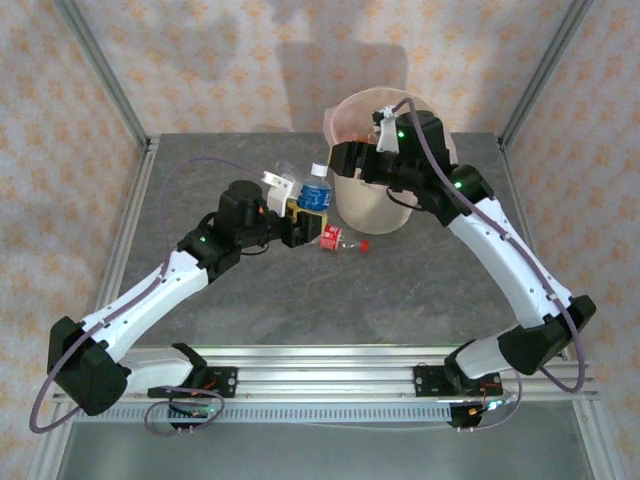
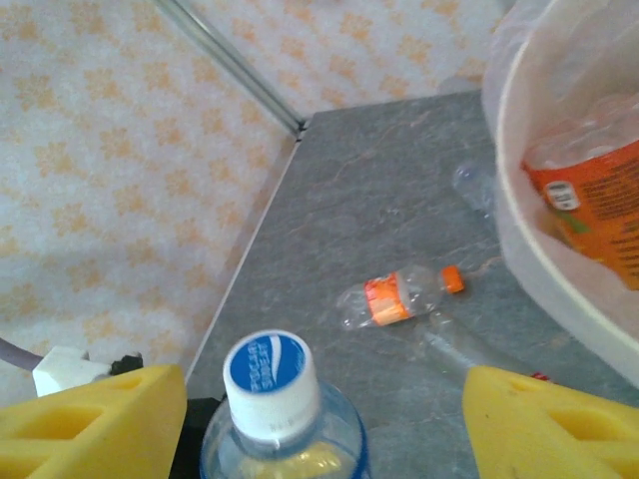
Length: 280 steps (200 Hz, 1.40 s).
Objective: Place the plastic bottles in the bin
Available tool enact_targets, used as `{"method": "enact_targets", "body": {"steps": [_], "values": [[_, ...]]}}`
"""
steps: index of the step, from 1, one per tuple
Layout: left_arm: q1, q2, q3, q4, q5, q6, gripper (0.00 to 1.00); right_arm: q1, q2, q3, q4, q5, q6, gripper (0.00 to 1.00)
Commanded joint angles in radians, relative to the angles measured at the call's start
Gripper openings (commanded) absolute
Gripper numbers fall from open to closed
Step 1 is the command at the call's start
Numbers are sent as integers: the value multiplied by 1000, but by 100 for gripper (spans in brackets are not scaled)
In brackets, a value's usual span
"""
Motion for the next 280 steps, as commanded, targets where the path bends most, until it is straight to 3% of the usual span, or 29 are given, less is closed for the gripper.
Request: {"method": "enact_targets", "body": {"steps": [1, 111, 126, 156, 173, 182, 191, 243, 280], "values": [[-15, 16, 46, 41, 54, 39, 58, -5, 16, -3, 63, -98, 1, 70], [-33, 24, 68, 57, 45, 43, 59, -4, 82, -2, 54, -157, -1, 55], [-34, 29, 72, 59, 44, 42, 59, -4, 80, -3, 52, -157, -1, 44], [-34, 30, 76, 50, 25, 39, 63, -4, 74, 9, 36, -141, -13, 9], [-34, 27, 76, 39, 10, 39, 72, -4, 67, 26, 21, -119, -24, 0], [-35, 21, 78, 33, -2, 36, 82, -4, 68, 44, 5, -95, -34, 0], [-35, 15, 79, 27, -19, 33, 100, -4, 68, 70, -18, -63, -48, 0], [-34, -95, 33, 19, -148, 30, 100, -19, 83, 310, -152, 297, -150, 0], [-35, -134, 5, 3, -239, 18, 100, -50, 87, 396, -88, 591, -207, 0]]}}
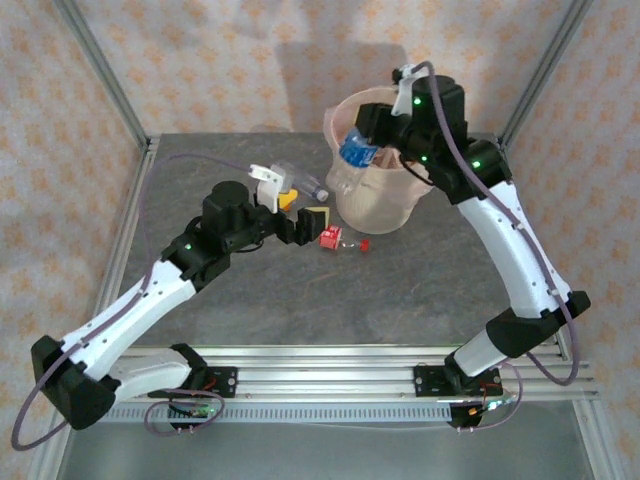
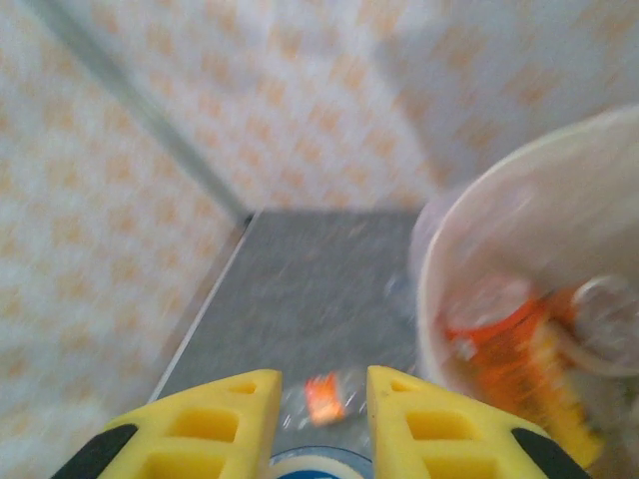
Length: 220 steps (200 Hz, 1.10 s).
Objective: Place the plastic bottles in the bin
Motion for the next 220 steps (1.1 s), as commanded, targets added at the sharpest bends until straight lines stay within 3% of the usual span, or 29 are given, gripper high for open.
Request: {"method": "enact_targets", "body": {"steps": [1, 21, 41, 84, 160, 220], "values": [[-3, -18, -27, -9, -95, -8, 100, -20, -1, 41, 32, 282, -68, 0], [-2, -19, -32, -27, -142, -18, 100, -37, 7, 41, 112, 420, -111, 0], [-3, -19, -37, -44, -177, -23, 100, -81, 33, 47, 173, 460, -114, 0], [-1, -13, -37, -74, -234, -23, 100, -174, 120, 85, 226, 415, -49, 0], [-1, -20, -56, -104, -292, -24, 100, -214, 309, 149, 299, 416, 39, 0], [-1, -43, -72, -113, -328, -12, 100, -215, 281, -105, 526, 361, 132, 2]]}}
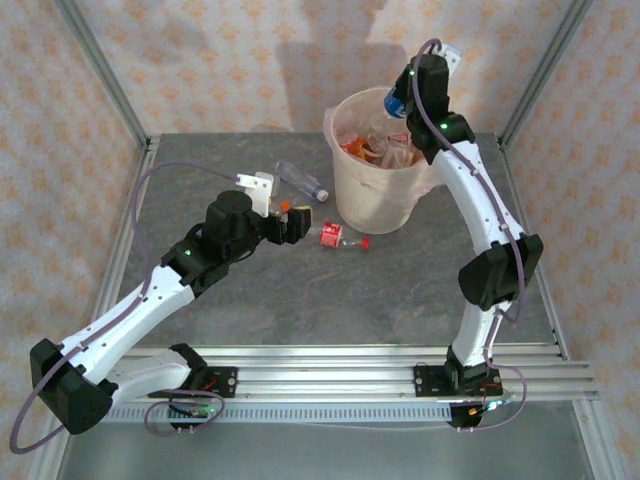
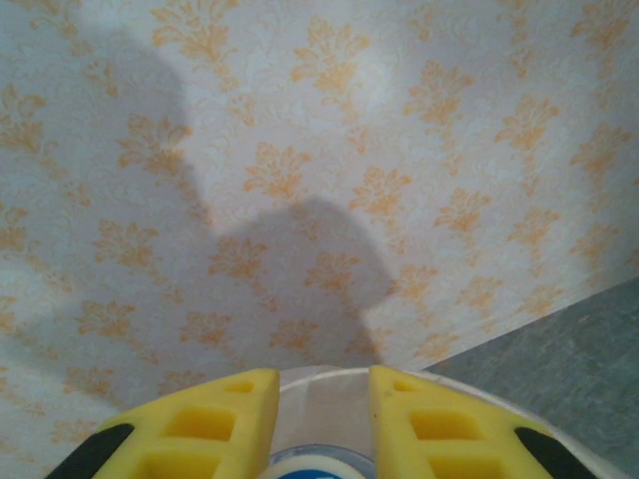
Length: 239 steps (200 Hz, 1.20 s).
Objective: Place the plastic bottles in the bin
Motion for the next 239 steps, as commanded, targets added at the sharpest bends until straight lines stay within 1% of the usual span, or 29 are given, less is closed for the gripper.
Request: {"method": "enact_targets", "body": {"steps": [1, 31, 39, 50, 60, 87, 103, 137, 157, 179, 191, 214, 227, 239], "values": [[-1, -29, -11, -20, -41, 11, 100, -4, -45, -113, 146, -26, 59, 2], [-2, -30, -15, -23, -47, 16, 100, -4, -111, -305, 287, -52, 61, 15], [-1, -30, -15, -22, -46, 16, 100, -4, -128, -347, 310, -56, 59, 20], [-2, -29, -15, -21, -47, 17, 100, -5, -151, -397, 330, -59, 58, 31], [-2, -26, -15, -19, -48, 17, 100, -4, -167, -427, 336, -62, 57, 39], [-1, -18, -13, -14, -42, 14, 100, -4, -206, -474, 319, -87, 31, 56], [-2, -16, -15, -13, -41, 12, 100, -4, -240, -506, 312, -88, 24, 69], [-2, -18, -16, -17, -48, 7, 100, -5, -290, -498, 252, -92, 5, 81], [-1, -22, -19, -20, -64, -3, 100, -4, -309, -461, 184, -86, -8, 100], [-1, -23, -19, -33, -94, -23, 100, -3, -335, -421, 100, -70, -21, 99], [2, -16, -9, -56, -133, -34, 100, -3, -352, -403, 53, -61, -22, 99], [26, 35, 47, -166, -201, -41, 100, -4, -391, -378, -36, -59, -21, 99], [63, 75, 83, -228, -200, -32, 100, -4, -416, -370, -84, -66, -16, 99], [103, 117, 110, -271, -166, 1, 100, -5, -436, -362, -134, -66, -5, 99]]}}
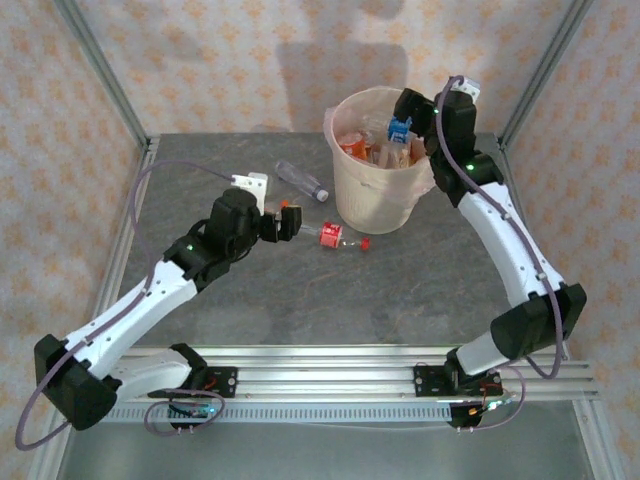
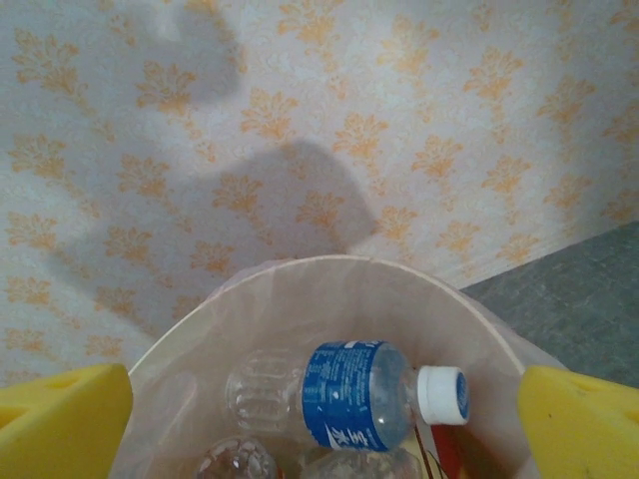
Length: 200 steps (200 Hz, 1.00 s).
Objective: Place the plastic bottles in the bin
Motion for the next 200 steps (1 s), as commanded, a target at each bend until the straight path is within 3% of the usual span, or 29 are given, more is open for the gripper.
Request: {"method": "enact_targets", "body": {"steps": [1, 32, 69, 111, 200], "values": [[65, 67, 71, -140, -27, 29, 100, 3, -63, 41, -145, 17, 3, 99], [164, 192, 141, -223, 31, 135, 100, 4, -109, 49, -269, 17, 35, 99], [212, 370, 269, -329, -27, 308, 99, 4, -175, 6, -329, 1, 72, 99], [270, 563, 450, -446, 22, 471, 99, 5, -248, -43, -358, 31, 92, 99], [305, 819, 605, -557, 18, 601, 100, 3, -331, -111, -383, 65, 126, 99]]}}
